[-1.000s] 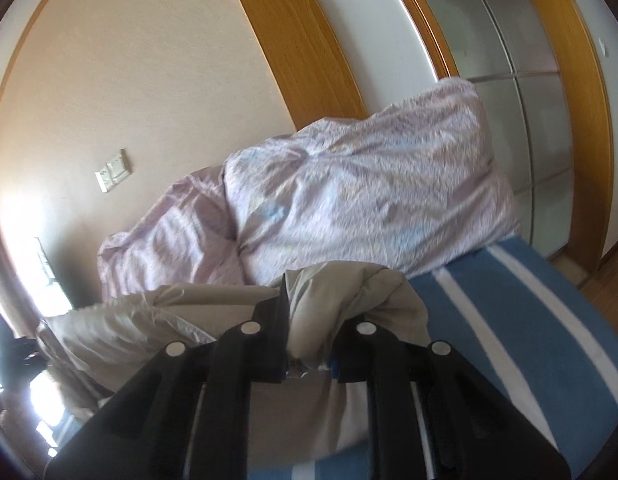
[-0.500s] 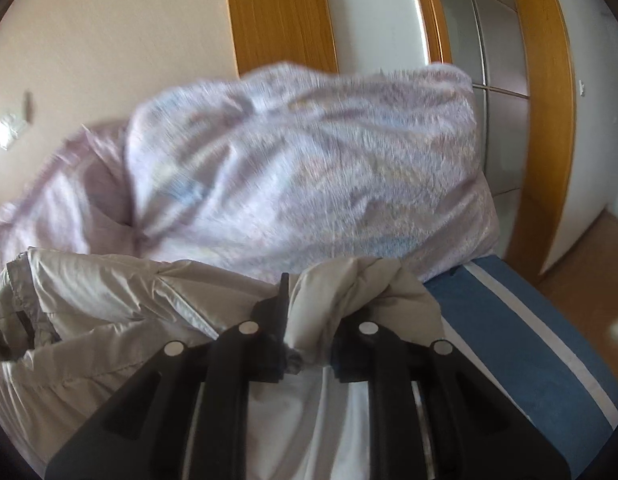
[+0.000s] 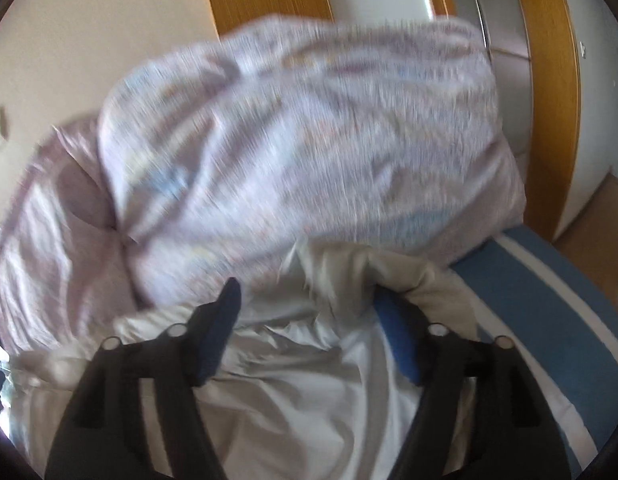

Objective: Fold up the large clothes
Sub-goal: 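Fold the hem up toward the collar with both grippers and release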

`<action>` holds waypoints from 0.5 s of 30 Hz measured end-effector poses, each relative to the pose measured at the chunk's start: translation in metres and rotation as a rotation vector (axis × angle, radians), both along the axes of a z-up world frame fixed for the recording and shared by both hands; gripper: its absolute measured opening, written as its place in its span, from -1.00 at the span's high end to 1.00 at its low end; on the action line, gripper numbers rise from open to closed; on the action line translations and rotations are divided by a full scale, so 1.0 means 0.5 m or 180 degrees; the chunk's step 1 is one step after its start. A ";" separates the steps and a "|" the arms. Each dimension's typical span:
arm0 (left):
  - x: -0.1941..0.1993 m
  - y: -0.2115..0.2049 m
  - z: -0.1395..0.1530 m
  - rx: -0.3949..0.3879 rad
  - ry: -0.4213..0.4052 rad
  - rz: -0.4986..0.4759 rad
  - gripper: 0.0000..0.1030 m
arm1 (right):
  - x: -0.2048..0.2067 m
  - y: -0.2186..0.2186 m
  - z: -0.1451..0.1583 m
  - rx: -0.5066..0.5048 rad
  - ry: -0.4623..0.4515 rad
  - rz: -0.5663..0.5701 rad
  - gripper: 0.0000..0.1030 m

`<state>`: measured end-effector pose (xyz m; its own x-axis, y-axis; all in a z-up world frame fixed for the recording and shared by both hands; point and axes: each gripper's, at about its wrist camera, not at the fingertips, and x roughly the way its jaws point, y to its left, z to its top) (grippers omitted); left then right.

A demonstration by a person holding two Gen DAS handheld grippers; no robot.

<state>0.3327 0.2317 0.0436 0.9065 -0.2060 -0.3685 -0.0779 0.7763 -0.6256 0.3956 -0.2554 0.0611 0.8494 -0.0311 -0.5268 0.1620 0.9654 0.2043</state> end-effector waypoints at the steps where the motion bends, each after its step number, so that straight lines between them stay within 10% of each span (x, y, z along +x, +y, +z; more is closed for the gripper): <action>1: -0.010 -0.011 0.013 0.0115 -0.0032 -0.0027 -0.81 | -0.022 0.011 0.013 -0.0098 -0.0091 0.0087 -0.41; 8: -0.085 -0.188 0.032 0.1145 -0.0220 -0.0406 -0.84 | -0.112 0.148 0.004 -0.0519 -0.0004 0.1012 -0.40; 15: -0.042 -0.296 -0.038 0.1812 0.0148 -0.0558 -0.84 | -0.102 0.259 -0.061 -0.0861 0.0376 0.1249 -0.39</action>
<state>0.3119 0.0836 0.0248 0.8572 -0.1096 -0.5032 0.0644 0.9922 -0.1065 0.3447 -0.1259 0.0306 0.7595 0.1302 -0.6374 -0.2176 0.9742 -0.0602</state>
